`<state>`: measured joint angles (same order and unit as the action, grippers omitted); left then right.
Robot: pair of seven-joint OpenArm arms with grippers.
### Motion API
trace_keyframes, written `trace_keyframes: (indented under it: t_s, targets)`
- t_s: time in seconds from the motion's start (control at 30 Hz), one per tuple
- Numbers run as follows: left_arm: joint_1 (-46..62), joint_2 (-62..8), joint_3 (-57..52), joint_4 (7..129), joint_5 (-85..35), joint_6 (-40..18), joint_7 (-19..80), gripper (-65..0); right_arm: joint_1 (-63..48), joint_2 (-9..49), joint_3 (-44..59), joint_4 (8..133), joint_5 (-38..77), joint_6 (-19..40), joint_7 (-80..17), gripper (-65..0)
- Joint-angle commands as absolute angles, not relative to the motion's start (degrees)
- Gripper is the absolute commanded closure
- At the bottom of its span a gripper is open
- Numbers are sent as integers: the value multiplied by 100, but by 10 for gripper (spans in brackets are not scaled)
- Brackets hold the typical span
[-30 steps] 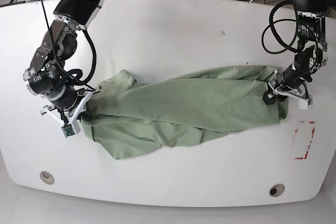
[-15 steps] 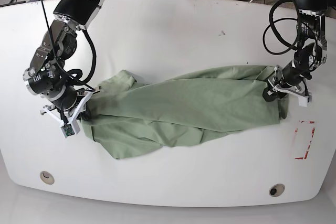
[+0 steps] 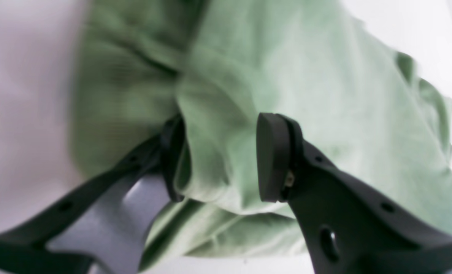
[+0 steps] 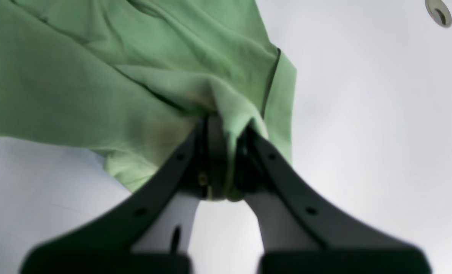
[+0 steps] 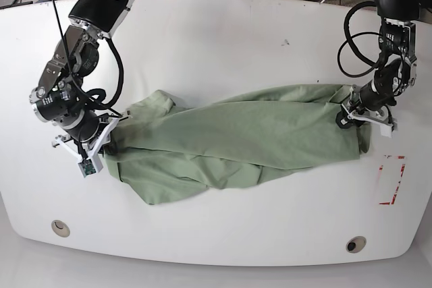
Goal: Layout the t-shirt on the table in an organized manner, then fold the t-shirt properly
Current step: 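Hold the polo with both grippers while adjusting the left gripper's grip, then lift the polo high with both grippers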
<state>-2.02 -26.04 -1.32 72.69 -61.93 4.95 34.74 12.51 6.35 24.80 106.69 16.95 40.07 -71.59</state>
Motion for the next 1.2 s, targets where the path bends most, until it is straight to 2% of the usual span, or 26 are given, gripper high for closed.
trace_keyframes:
  t_s: [0.0, 0.27, 0.4, 0.43, 0.47, 0.5, 0.9, 1.17]
  targets:
    - [-277, -2703, -163, 7398, -6237, 462, 3433, -258, 1385, 690, 2492, 10756, 1789, 4000, -7011, 0]
    - [-277, -2703, -171, 7398, -6237, 462, 3433, -247, 1385, 690, 2492, 10756, 1780, 4000, -7011, 0]
    - [-277, -2703, -189, 7398, -6246, 462, 3433, -140, 1385, 690, 2492, 10756, 1780, 4000, -7011, 0]
    - [-277, -2703, -189, 7398, -6246, 462, 3424, -60, 1385, 690, 2492, 10756, 1780, 4000, -7011, 0]
    - [-277, -2703, -189, 7398, -6246, 462, 3424, -15, 1385, 690, 2492, 10747, 1780, 4000, -7011, 0]
    - [-277, -2703, -189, 7398, -6246, 462, 3424, 0, 1385, 690, 2492, 10747, 1780, 4000, -7011, 0]
    - [-251, -2703, -418, 7749, -6255, 444, 3415, 0, 1393, 690, 2492, 10747, 1780, 4000, -7011, 0]
    - [-251, -2765, -514, 8505, -6246, 268, 3415, 0, 1393, 690, 2492, 10967, 1815, 4000, -7020, 0]
